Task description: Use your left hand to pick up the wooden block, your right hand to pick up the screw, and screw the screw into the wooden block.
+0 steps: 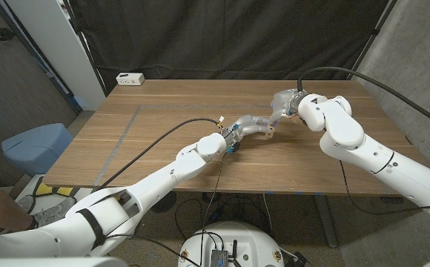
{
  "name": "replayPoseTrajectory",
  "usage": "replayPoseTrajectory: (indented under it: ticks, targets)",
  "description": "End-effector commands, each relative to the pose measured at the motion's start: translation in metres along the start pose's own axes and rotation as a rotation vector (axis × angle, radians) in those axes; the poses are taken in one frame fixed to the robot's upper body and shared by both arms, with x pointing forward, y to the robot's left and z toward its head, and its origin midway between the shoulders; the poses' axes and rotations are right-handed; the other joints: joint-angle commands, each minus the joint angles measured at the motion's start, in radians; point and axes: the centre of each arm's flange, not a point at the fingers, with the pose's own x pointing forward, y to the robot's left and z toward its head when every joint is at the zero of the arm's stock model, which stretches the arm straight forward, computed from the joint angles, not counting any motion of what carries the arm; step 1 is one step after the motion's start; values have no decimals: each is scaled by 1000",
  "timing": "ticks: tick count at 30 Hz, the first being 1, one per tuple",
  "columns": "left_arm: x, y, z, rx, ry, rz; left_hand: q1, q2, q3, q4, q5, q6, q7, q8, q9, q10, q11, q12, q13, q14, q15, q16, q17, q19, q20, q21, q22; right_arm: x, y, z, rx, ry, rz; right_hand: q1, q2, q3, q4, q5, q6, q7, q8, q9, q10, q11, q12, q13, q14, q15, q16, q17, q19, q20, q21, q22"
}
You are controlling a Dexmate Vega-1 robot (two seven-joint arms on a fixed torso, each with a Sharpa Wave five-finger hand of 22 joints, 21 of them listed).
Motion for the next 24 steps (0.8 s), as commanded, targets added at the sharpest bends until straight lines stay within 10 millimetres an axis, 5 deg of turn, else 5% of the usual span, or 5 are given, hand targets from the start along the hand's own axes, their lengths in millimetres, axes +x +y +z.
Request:
replayPoseTrajectory:
  ticks: [1,16,24]
  targets:
    - [2,2,0,-2,-3,0,-6,12,37,33,6,48,33,7,5,8,0,8,36,7,-28,1,2,3,1,4,4,4,1,3,-2,15,-15,-14,7,-3,4,5,44,7,14,-7,23,-3,3,2,21,-36,8,1,15,-4,4,3]
    - [0,3,-1,-4,1,4,-7,13,39,33,7,48,33,7,5,8,0,8,37,6,-27,1,2,4,2,4,4,5,4,7,0,25,-47,-33,18,-19,-9,7,179,17,39,-41,108,-15,7,-1,69,-64,14,-7,44,-20,5,3]
    - [0,4,-2,-5,0,9,-8,14,40,32,7,49,34,7,5,10,1,9,37,6,-28,1,2,4,2,4,4,4,3,8,3,35,-56,-71,10,-38,2,5,202,22,34,-52,128,-15,3,-2,81,-70,13,-7,47,-21,2,3]
